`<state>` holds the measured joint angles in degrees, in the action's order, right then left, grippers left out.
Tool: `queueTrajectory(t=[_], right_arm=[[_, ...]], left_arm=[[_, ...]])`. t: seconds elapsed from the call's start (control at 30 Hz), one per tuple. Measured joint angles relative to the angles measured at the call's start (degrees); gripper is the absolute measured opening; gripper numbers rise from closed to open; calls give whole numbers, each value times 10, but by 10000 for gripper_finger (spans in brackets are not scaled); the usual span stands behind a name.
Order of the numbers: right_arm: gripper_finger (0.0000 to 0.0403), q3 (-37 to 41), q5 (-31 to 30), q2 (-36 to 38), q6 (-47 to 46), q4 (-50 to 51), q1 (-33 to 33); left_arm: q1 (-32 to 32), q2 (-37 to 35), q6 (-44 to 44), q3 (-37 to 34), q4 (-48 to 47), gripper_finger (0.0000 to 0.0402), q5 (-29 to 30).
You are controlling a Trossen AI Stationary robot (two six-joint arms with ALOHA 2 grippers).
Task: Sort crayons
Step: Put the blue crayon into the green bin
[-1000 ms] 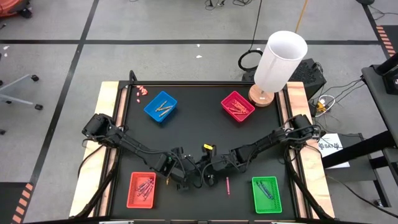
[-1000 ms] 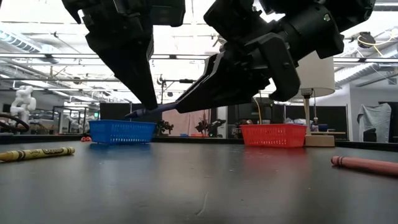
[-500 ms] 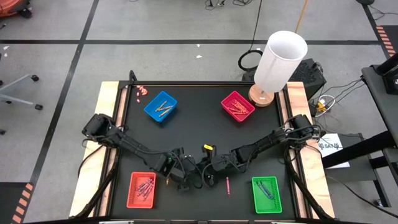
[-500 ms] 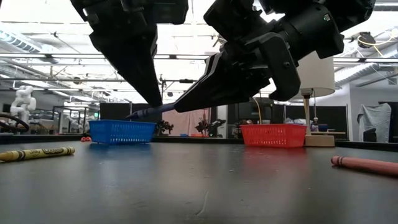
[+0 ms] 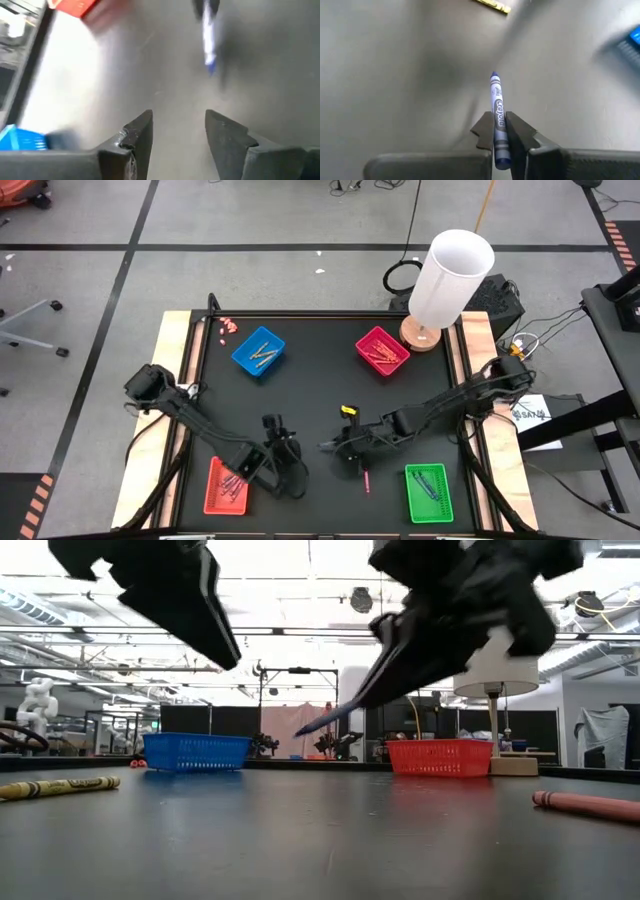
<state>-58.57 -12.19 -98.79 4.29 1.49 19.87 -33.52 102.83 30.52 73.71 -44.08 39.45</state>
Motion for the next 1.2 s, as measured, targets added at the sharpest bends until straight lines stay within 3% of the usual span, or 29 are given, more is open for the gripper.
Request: queueTrajectory(t=[0.1, 0.3, 0.5, 0.83, 1.07, 1.2], right_arm=[[9, 0, 2, 32, -2, 42, 16], [9, 0, -3, 97, 4, 110, 60], [9, 0, -112, 121, 25, 130, 117], [9, 0, -204, 122, 75, 148, 174], [9, 1, -224, 149, -20, 237, 184], [9, 46, -238, 177, -22, 204, 187]], left_arm=[[-16, 0, 1, -1, -3, 171, 31], [-24, 0, 6, 0, 13, 171, 36], [-22, 0, 6, 0, 42, 171, 30], [-17, 1, 6, 0, 55, 171, 28], [-17, 1, 6, 0, 61, 171, 28], [-17, 1, 6, 0, 63, 171, 28]])
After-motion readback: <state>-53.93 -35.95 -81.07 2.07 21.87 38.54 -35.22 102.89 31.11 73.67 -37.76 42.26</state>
